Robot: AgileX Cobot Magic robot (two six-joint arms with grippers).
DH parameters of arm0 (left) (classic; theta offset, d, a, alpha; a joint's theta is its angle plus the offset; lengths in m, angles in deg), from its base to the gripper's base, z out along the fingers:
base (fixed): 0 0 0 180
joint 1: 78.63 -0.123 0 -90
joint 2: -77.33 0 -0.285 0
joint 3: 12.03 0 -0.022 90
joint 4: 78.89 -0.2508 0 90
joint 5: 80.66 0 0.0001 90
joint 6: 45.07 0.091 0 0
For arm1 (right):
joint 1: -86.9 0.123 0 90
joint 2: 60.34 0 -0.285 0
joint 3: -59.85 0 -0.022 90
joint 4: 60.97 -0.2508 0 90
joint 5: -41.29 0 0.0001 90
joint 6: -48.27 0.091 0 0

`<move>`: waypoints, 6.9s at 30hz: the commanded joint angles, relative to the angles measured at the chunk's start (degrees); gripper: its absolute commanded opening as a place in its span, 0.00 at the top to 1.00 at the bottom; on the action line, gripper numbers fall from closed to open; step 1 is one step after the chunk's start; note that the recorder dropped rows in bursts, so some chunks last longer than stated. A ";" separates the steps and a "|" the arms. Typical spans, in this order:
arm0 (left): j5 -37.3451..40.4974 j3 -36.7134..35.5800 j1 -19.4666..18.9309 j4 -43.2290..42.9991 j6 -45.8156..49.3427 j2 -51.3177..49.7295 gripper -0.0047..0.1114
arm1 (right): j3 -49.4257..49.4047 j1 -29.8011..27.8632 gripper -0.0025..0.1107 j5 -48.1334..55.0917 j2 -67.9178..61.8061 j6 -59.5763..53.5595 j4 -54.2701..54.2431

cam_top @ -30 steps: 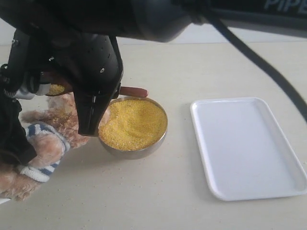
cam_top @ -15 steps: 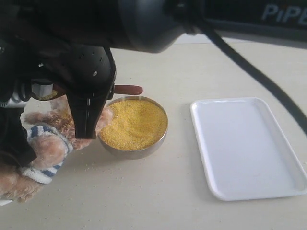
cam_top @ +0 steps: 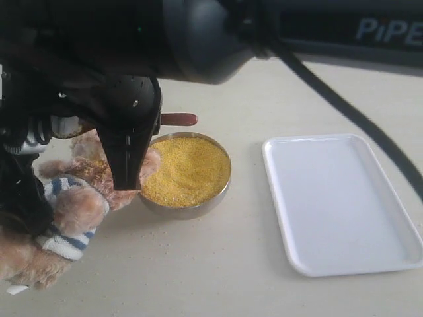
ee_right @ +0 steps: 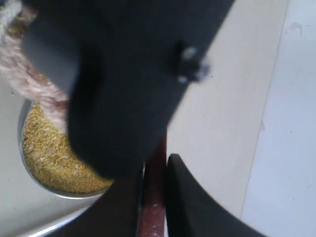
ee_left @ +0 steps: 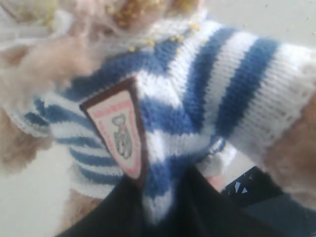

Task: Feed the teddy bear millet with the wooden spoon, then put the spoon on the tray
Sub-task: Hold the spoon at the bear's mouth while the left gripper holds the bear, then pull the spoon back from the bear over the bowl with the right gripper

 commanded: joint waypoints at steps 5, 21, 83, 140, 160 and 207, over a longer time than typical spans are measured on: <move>-0.06 0.02 0.05 0.82 1.09 2.91 0.93 | -1.61 0.17 0.98 -0.26 0.37 0.84 1.86; 0.19 0.02 0.05 0.82 0.84 2.90 0.93 | -1.61 0.17 0.98 -1.62 0.37 1.98 5.00; 1.59 0.02 0.05 -2.00 3.29 2.90 0.93 | -7.17 1.71 0.98 -9.54 1.79 0.46 13.33; 1.37 0.02 0.05 -2.00 2.91 2.90 0.93 | -12.08 2.36 0.98 -13.09 2.12 7.80 21.96; 1.59 0.02 0.05 -2.00 2.39 2.90 0.93 | -12.08 2.25 0.98 -12.23 3.99 5.61 14.71; -2.40 0.02 -0.19 -9.25 -9.41 2.90 0.93 | -8.21 -9.74 0.98 -5.65 6.05 4.33 -6.36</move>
